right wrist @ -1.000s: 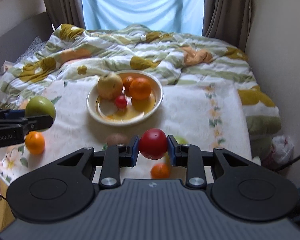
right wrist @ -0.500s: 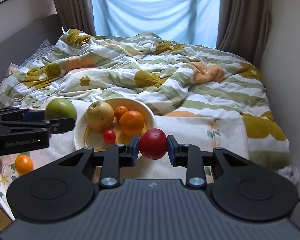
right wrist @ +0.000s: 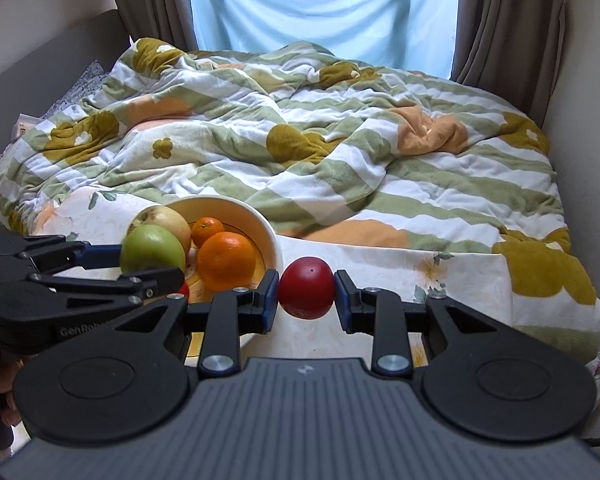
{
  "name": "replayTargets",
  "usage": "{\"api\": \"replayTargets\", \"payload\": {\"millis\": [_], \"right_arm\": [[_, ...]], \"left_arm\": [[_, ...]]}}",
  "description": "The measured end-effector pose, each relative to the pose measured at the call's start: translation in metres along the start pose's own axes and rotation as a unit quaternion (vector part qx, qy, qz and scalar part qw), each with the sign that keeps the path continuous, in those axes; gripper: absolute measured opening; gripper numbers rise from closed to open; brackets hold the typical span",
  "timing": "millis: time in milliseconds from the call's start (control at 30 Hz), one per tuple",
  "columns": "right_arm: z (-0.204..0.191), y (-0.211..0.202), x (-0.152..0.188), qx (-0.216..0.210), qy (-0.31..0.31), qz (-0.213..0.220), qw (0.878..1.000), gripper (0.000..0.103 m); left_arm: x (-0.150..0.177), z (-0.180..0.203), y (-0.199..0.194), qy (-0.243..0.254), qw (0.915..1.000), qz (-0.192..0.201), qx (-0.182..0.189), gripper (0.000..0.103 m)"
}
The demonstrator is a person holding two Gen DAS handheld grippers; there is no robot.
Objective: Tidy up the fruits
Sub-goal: 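Carry the pomelo into the white bowl and open the left gripper, then lower the red tomato into the bowl and open the right gripper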
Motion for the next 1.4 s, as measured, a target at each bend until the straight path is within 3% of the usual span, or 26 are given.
{"api": "replayTargets", "payload": {"millis": [500, 533, 567, 633, 1067, 1400], "right_arm": [[0.009, 0.013, 0.004, -0.004, 0.004, -0.011, 1.0, 0.045], [0.009, 0.013, 0.005, -0.003, 0.004, -0.011, 1.0, 0.045], [0.009, 0.013, 0.005, -0.003, 0.004, -0.01, 1.0, 0.045], [0.01, 0.013, 0.004, -0.003, 0.003, -0.009, 1.0, 0.045], [-0.013, 0.013, -0.005, -0.022, -0.007, 0.0, 1.0, 0.045], [-0.04, 0.038, 0.01, -0.046, -0.003, -0.02, 0.999, 0.045]], "left_arm": [[0.027, 0.019, 0.015, 0.029, 0.9985, -0.046, 0.01, 0.059], [0.028, 0.019, 0.014, 0.027, 0.9985, -0.047, 0.011, 0.062], [0.026, 0.018, 0.012, 0.025, 0.9987, -0.042, 0.014, 0.079], [0.019, 0.018, 0.005, 0.026, 0.9993, -0.025, 0.011, 0.103], [0.008, -0.02, -0.054, 0.016, 0.9993, 0.004, -0.034, 0.103], [0.017, -0.059, -0.088, -0.008, 0.9973, 0.005, -0.073, 0.103]]}}
Point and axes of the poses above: each gripper's, at about its wrist camera, not at the fingertips, and y roughly the way its jaws point, z to its right, x to its underside, the point moved 6 cm from there along y, roughly the way its jaws point, and after that the axes turned 14 degrees about z, right-handed, at the moved point
